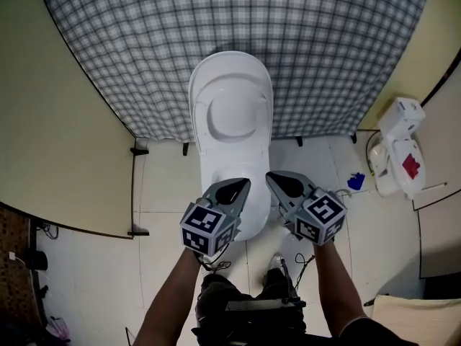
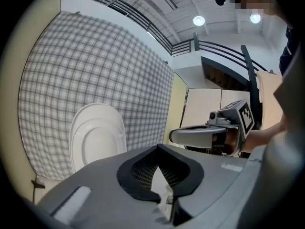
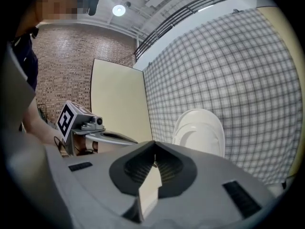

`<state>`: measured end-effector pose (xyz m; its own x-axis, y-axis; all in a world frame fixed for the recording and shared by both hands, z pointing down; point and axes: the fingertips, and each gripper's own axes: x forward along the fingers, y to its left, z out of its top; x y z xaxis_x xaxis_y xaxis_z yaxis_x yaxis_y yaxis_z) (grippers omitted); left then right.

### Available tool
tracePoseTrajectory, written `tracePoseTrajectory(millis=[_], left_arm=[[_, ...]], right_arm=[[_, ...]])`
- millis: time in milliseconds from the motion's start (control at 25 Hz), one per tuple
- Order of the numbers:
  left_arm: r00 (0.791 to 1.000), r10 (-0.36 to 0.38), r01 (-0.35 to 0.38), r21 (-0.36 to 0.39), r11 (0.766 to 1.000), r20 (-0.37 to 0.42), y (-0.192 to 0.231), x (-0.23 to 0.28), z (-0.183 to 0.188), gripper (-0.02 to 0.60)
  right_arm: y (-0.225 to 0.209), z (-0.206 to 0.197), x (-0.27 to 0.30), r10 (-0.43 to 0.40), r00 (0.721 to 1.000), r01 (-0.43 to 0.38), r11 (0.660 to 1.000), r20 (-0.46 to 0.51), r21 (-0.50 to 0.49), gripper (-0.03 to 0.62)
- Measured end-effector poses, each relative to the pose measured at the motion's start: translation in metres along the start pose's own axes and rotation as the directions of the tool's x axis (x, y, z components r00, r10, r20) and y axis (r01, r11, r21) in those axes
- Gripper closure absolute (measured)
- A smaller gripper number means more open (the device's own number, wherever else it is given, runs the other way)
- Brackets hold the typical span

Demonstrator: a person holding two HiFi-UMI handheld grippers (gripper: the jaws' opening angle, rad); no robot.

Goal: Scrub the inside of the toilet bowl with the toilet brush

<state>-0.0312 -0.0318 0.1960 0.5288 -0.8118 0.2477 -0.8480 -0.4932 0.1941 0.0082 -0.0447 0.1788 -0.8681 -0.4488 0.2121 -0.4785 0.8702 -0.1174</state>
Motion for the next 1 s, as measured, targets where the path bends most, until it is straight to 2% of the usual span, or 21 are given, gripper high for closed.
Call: tracePoseTrajectory(millis=[240,440,640,840,920,1000], left_arm=[[0.997,-0.022,0.019,-0.036,0.999,-0.08,-0.001,0.039,-0.056,0.574],[0.989,-0.059,0.048,-0.08,0.996,-0.137,-0.011,0.061,-0.109,0.574],[0.979,-0.088,0.069,-0.107,0.992,-0.182,-0.021,0.083,-0.156,0.574],[0.968,-0.115,0.087,-0.129,0.988,-0.224,-0.031,0.108,-0.204,0.574],[0.963,-0.119,0.084,-0.15,0.985,-0.242,-0.035,0.119,-0.225,0.574],[0.959,-0.128,0.085,-0.172,0.981,-0.254,-0.039,0.13,-0.247,0.574]], right_arm=[[-0.034,-0.067,-0.005,-0.041,0.994,0.047,0.997,-0.099,0.063,0.594],[-0.042,-0.129,-0.017,-0.074,0.983,0.095,0.988,-0.168,0.121,0.594],[-0.059,-0.182,-0.028,-0.115,0.969,0.147,0.98,-0.219,0.137,0.594],[-0.083,-0.232,-0.041,-0.178,0.947,0.22,0.966,-0.267,0.136,0.594],[-0.097,-0.255,-0.047,-0.207,0.935,0.252,0.959,-0.29,0.129,0.563],[-0.111,-0.28,-0.054,-0.237,0.918,0.287,0.95,-0.318,0.121,0.562]])
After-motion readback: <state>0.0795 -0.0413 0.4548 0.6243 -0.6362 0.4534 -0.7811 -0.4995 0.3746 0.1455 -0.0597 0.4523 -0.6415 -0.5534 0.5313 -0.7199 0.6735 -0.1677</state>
